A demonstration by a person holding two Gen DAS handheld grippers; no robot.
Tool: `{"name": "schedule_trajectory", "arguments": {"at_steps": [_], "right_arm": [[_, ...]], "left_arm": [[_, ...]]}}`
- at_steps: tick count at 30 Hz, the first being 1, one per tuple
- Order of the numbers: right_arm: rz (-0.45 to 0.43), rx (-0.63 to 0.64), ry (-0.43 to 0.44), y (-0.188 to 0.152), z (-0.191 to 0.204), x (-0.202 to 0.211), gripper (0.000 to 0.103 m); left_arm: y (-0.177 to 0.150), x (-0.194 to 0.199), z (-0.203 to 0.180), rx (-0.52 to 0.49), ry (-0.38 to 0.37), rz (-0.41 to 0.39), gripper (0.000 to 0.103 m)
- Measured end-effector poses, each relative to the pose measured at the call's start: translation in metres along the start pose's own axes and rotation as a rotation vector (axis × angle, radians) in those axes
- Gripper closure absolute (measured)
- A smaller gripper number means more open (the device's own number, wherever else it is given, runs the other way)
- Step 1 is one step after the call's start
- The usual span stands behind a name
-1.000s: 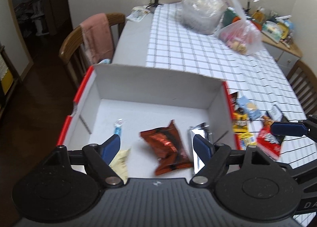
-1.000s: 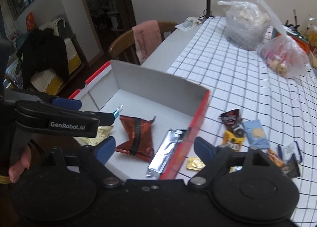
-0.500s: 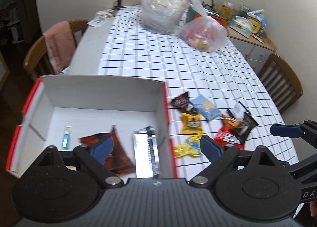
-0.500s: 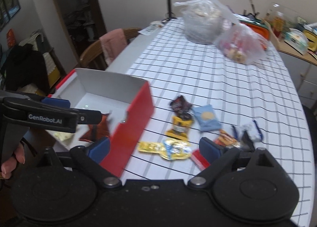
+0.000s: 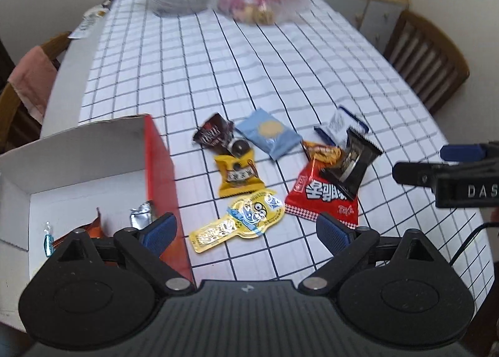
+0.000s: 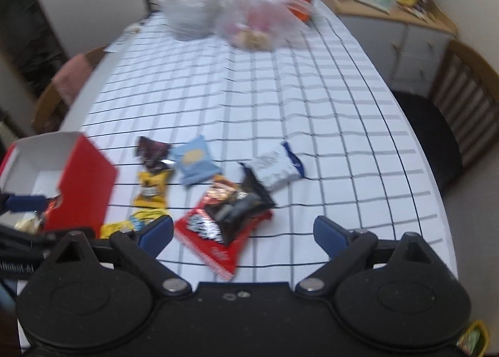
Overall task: Organize snacks
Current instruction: 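Move both tools back over the remaining snacks near the Minion jelly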
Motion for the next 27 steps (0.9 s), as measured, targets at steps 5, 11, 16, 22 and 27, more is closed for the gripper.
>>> {"name": "schedule_trajectory", "arguments": {"at_steps": [5,11,16,22,27], "right_arm": [[0.054,-0.067,-0.021,0.006,-0.009,-0.027,0.008],[0.121,-0.109,-0.013,0.014,-0.012,-0.054,0.009],[0.173,-0.153,-0.009,0.017,-0.009,-0.074,0.013],[0.214,-0.196,0.012,0.017,0.001,-0.088,0.020],[0.224,-0.182,0.030,0.018,0.012,-0.093,0.026]], "left_arm": [[0.016,-0.031,-0.009,-0.024,0.009,0.096,0.006],[0.027,-0.063,-0.007,-0.032,0.041,0.170,0.006],[0.030,-0.086,-0.004,-0.027,0.060,0.212,0.006],[0.031,-0.108,-0.003,-0.065,0.075,0.265,0.007],[0.031,-0.121,0.001,-0.073,0.080,0.294,0.008]]}}
Point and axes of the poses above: each gripper's, at about its wrist camera, not at the fingertips, and x roughly against the way its jaws point, z to its left, y to its top, the point moved 1 cm from there along -x, roughly the way its jaws point, and after that the axes turned 10 degrees about -y, right-handed, at the moved point
